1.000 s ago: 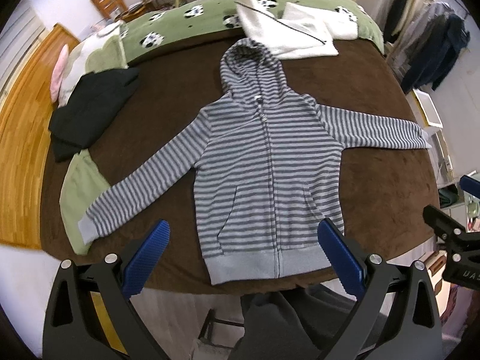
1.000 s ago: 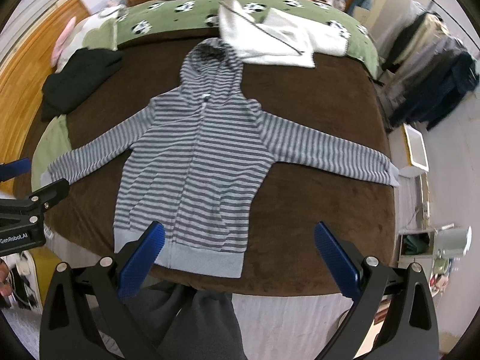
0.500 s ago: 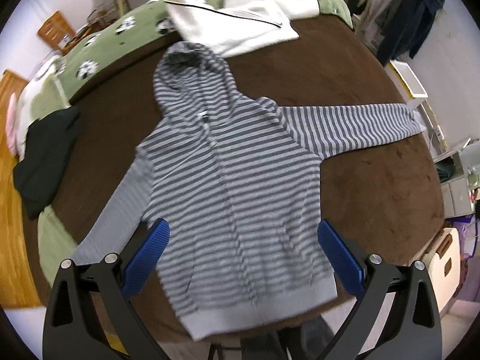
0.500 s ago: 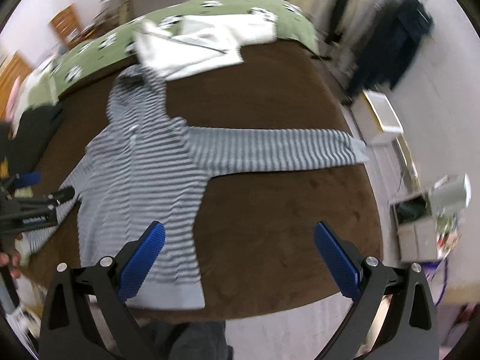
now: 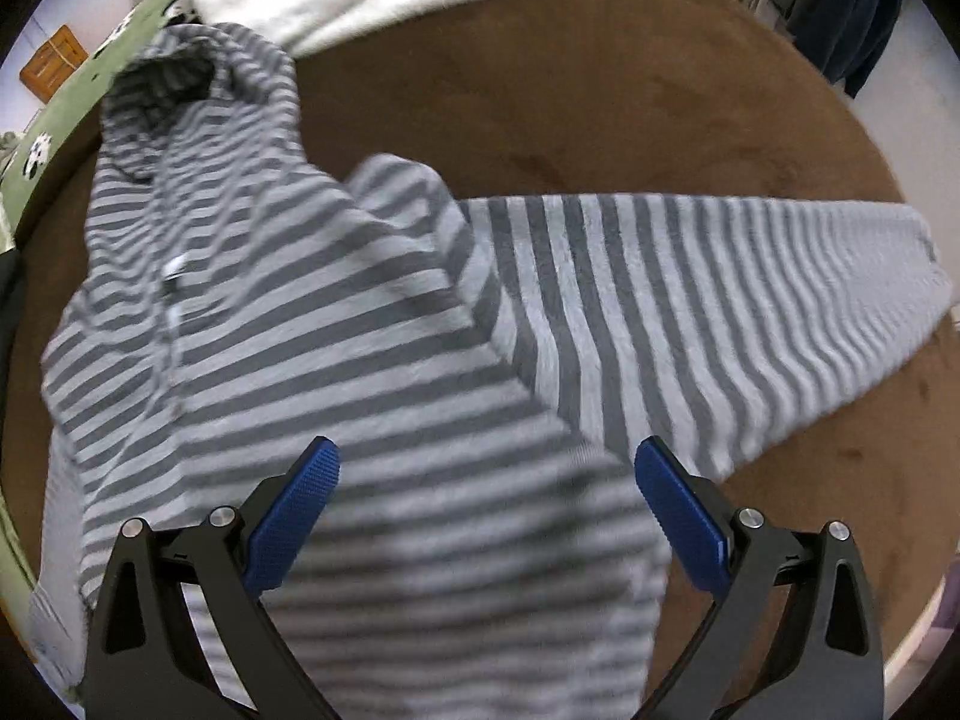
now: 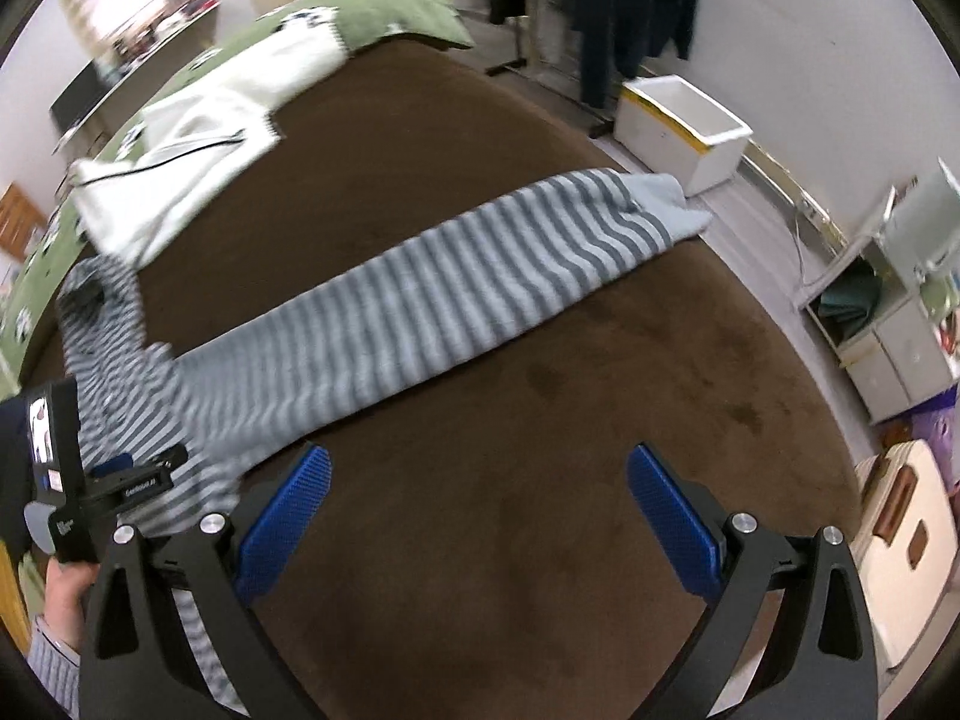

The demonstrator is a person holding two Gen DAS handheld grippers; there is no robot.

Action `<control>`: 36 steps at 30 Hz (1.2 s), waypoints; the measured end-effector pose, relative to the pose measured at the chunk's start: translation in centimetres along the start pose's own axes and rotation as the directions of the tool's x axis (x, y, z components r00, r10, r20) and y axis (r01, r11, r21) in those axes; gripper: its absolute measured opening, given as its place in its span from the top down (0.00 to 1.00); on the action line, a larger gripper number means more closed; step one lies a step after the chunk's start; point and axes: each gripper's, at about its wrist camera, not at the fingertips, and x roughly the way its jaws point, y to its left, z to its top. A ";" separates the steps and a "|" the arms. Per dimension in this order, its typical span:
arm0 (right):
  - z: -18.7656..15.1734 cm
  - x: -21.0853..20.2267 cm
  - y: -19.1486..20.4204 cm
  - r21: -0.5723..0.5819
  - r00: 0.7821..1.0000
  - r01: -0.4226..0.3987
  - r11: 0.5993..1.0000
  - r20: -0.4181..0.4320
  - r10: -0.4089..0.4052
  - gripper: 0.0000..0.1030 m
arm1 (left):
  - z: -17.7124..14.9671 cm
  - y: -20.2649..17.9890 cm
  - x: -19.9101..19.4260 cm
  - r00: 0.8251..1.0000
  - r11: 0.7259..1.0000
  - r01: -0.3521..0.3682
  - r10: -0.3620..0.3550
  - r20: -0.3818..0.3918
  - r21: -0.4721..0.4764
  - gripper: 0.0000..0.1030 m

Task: Fold large clothes
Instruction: 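Grasp the striped hoodie's sleeve cuff with the right gripper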

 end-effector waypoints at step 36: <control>12.8 18.6 -23.1 0.550 0.899 -0.438 0.711 0.249 0.361 0.37 | -2.9 -1.1 3.7 0.991 1.000 -0.013 0.015 0.132 -0.018 0.05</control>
